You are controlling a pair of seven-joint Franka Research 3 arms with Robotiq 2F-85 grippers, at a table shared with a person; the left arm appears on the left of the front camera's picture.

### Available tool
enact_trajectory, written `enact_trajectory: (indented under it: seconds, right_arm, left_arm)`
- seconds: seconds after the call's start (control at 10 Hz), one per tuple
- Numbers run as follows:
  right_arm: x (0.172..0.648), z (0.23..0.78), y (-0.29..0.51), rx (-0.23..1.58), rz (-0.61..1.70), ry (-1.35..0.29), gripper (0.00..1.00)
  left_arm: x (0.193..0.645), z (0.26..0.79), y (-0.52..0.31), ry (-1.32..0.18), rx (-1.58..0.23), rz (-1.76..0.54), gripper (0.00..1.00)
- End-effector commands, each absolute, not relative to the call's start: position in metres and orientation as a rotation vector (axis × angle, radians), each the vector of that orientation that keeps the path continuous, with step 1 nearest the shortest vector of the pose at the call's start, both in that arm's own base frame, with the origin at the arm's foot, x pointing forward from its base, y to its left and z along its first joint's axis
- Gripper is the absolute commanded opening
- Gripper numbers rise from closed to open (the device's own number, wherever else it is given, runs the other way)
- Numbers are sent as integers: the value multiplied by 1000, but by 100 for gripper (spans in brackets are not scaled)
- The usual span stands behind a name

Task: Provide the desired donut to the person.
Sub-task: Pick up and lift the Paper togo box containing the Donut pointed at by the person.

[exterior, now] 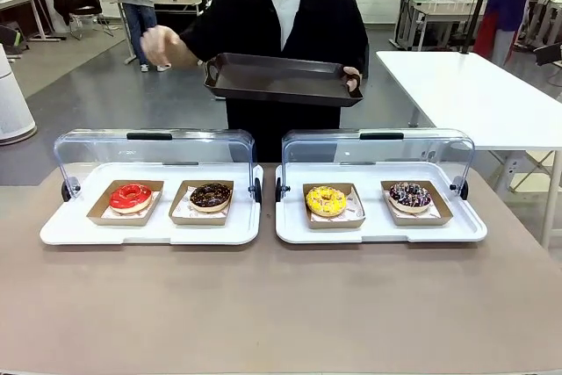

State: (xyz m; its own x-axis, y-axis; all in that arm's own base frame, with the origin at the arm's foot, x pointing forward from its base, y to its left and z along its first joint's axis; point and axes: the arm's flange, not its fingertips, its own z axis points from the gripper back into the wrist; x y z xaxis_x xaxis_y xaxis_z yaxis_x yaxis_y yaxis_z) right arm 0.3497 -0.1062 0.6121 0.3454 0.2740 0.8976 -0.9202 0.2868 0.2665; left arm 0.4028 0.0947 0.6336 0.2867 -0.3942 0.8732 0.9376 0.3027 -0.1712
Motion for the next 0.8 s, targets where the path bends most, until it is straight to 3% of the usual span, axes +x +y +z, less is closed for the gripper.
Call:
enact_trajectory:
  seconds: [0.0, 0.7]
  right_arm:
    - [351, 613, -105, 945, 954, -869, 100]
    - [351, 613, -105, 945, 954, -869, 100]
  left_arm:
    - [403, 635, 95, -838, -809, -1037, 100]
    - [403, 635, 95, -838, -809, -1037, 100]
